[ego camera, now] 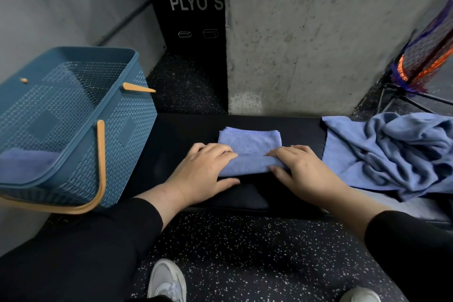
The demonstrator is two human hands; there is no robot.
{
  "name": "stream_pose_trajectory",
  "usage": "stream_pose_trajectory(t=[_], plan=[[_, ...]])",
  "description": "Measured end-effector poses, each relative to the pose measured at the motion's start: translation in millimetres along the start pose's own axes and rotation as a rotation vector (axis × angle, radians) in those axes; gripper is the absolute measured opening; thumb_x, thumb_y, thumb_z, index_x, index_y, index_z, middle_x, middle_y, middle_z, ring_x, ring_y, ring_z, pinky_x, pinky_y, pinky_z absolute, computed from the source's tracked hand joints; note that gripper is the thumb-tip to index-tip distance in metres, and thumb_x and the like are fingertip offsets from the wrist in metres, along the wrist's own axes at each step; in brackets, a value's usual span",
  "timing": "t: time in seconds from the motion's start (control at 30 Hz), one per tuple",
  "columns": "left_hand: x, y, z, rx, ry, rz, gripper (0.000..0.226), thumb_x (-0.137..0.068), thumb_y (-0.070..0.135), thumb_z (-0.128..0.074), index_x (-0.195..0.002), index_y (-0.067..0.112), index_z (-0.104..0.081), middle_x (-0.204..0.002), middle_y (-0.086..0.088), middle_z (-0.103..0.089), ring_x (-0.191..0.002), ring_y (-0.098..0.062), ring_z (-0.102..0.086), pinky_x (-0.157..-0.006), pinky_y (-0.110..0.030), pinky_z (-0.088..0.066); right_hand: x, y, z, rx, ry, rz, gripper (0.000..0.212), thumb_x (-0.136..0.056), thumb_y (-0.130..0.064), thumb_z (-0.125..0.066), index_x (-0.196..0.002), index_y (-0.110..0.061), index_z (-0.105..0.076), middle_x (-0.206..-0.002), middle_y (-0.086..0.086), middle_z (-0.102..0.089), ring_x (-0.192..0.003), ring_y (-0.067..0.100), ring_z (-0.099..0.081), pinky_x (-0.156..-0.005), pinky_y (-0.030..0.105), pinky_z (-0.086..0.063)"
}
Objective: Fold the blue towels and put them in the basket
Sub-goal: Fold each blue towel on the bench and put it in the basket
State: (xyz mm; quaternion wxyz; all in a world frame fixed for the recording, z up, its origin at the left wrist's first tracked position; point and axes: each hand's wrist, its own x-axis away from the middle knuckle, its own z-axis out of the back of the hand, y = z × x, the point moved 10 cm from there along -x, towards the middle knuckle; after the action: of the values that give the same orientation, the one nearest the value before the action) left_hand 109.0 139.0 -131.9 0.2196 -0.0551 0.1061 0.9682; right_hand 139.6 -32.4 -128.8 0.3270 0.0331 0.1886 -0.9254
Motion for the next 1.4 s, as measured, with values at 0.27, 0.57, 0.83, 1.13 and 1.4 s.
stream_pose_trajectory(t=[0.27,0.57,0.83,1.13,1.4], plan=[[1,-17,16,0.406,-0.03,0.26,0.014,-0.09,0.039,-0.067,-0.102,0.033,-0.063,-0.086,0.016,-0.067,-0.086,-0.011,-0.057,-0.078,-0.021,-0.043,4,-16,13,0.003,-0.033,-0.007,0.039,-0.087,-0.066,-0.047,-0.107,-0.032,-0.049,-0.086,-0.017,-0.062,-0.085,0.011,-0.058,-0.085,0.031,-0.038],[-8,-47,10,0.695,0.063,0.493,0.017,-0.084,0.038,-0.076,-0.092,0.033,-0.061,-0.085,0.007,-0.069,-0.081,-0.008,-0.065,-0.073,-0.032,-0.052,-18,13,18,-0.252,-0.017,-0.3,0.024,-0.089,-0.047,-0.067,-0.102,-0.034,-0.051,-0.079,-0.01,-0.061,-0.073,0.003,-0.058,-0.064,0.026,-0.043],[-20,-16,5,0.093,-0.037,0.085,0.044,-0.106,0.029,-0.044,-0.149,0.03,-0.045,-0.157,0.012,-0.039,-0.143,-0.011,-0.033,-0.113,-0.034,-0.026,-35,1,-1,0.011,-0.02,-0.118,0.027,-0.095,-0.037,-0.058,-0.118,-0.026,-0.068,-0.129,-0.005,-0.06,-0.114,0.024,-0.057,-0.091,0.043,-0.047],[-9,-26,-22,0.156,-0.273,0.201,0.061,-0.102,0.056,-0.034,-0.158,0.036,-0.02,-0.163,0.015,-0.025,-0.15,-0.007,-0.018,-0.123,-0.041,-0.012,-40,2,-8,0.022,-0.305,-0.138,0.052,-0.097,-0.047,-0.053,-0.143,-0.022,-0.049,-0.137,-0.001,-0.059,-0.125,0.02,-0.055,-0.104,0.036,-0.041],[-8,-21,-12,0.19,-0.34,0.199,0.07,-0.091,0.062,-0.053,-0.151,0.035,-0.029,-0.15,0.013,-0.04,-0.141,-0.018,-0.034,-0.122,-0.038,-0.017,-40,-10,-13,-0.137,-0.537,-0.295,0.055,-0.081,-0.046,-0.074,-0.13,-0.032,-0.05,-0.111,-0.004,-0.064,-0.096,0.017,-0.063,-0.087,0.037,-0.053]])
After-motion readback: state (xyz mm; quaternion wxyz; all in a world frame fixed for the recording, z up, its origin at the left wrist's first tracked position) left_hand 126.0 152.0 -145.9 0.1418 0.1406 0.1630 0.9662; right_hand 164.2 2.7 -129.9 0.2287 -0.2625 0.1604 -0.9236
